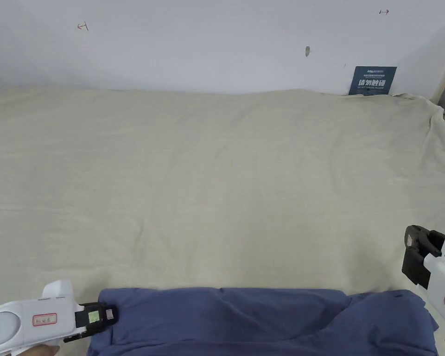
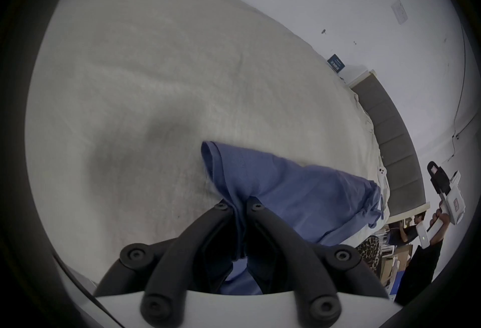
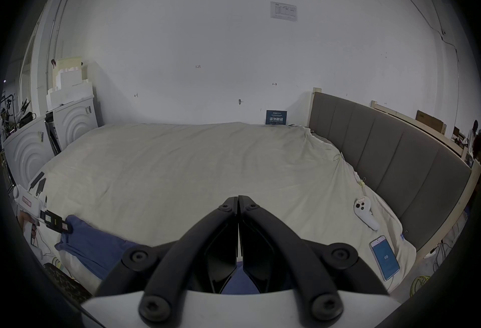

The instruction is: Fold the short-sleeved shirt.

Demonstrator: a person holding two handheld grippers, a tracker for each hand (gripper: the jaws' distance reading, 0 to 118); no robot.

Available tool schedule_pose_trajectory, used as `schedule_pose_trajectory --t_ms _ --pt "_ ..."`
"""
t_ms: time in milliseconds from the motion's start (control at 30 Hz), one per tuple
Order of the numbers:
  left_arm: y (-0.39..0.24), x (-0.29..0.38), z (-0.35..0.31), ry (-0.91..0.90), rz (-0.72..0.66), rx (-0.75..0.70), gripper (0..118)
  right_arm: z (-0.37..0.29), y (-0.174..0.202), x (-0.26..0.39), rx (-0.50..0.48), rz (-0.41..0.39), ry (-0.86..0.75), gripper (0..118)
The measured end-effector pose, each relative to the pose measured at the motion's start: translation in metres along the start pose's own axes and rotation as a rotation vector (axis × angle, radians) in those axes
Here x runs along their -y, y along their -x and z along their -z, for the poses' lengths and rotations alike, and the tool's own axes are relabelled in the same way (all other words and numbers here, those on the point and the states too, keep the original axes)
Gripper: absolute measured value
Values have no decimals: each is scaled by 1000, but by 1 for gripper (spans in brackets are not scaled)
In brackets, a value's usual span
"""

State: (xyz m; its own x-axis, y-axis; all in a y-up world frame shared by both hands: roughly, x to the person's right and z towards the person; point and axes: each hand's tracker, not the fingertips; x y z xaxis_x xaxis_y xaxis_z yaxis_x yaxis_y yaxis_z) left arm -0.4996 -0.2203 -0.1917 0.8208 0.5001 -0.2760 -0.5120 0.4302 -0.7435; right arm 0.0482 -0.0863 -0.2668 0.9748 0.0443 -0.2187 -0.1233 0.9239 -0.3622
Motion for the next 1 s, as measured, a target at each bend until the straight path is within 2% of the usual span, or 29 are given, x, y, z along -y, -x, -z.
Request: schedule_pose_trajectory --t_ms 133,200,300,467,600,767,1000 --pt "-2 -6 -33 -36 -21 7 4 -3 -2 -5 -10 10 -20 0" --pt "11 -12 -40 -57 -7 -37 4 -4 -3 -6 -17 15 -27 0" --pt "27 -17 -56 -82 -61 -98 4 -5 -3 -8 -28 18 -36 0" --pt "21 -20 -65 -86 -62 -145 4 -8 -7 -8 -40 27 -46 0" --pt "-35 -18 -64 -78 29 -181 4 -11 -13 -6 -44 42 -47 0" --pt "-114 -10 -53 -43 191 -108 4 -18 -21 -5 -42 52 -54 0" --pt "-202 4 14 78 343 -23 4 -27 -34 0 -28 73 -57 0"
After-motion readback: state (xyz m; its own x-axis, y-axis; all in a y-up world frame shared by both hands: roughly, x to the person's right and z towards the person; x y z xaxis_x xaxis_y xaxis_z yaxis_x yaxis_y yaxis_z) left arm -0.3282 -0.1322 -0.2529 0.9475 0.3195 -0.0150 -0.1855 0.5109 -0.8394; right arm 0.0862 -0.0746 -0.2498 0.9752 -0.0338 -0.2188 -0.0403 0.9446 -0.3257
